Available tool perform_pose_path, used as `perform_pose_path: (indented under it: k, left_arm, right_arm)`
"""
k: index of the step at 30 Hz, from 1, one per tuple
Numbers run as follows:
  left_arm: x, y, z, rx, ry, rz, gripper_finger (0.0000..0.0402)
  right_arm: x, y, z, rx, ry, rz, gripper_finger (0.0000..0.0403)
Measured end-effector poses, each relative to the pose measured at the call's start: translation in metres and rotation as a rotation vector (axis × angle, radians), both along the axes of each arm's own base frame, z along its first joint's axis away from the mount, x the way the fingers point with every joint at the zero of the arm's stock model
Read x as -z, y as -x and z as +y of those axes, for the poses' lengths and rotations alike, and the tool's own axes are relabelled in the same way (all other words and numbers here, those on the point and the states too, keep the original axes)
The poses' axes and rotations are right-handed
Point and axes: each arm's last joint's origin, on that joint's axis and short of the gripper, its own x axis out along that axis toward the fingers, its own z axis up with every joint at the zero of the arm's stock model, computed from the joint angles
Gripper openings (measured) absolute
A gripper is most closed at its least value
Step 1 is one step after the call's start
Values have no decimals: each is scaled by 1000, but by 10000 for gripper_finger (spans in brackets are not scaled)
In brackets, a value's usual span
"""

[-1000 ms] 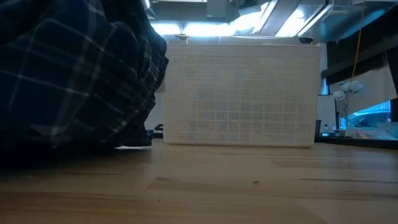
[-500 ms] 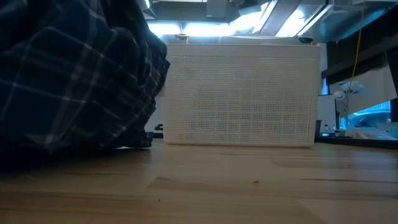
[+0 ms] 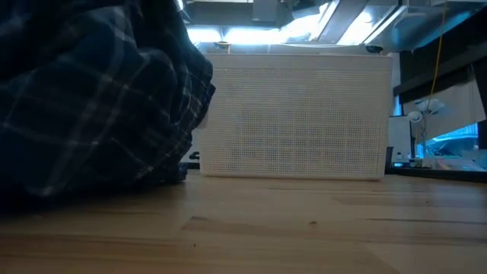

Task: Sort clothes
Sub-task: Put the blue pajamas into the white laundry bin

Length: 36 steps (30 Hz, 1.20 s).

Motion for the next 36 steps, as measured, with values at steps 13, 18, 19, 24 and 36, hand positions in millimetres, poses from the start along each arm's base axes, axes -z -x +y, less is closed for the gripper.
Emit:
perform_pose_path:
  k: [13,18,19,24,36]
  left_arm:
    - [0,0,0,0,0,0,131]
    - [0,0,0,0,0,0,131]
    - [0,0,0,0,0,1,131]
    - [0,0,0,0,0,0,131]
    - [0,0,0,4,-6,0,131]
  right_arm:
    - [15,26,20,-210,-241,238,386]
    - [38,17,17,-237,-344,240,386]
    - [45,13,17,-252,-363,236,386]
    - [75,-7,10,-305,-359,238,386]
    - [111,-55,-45,-355,-348,172,386]
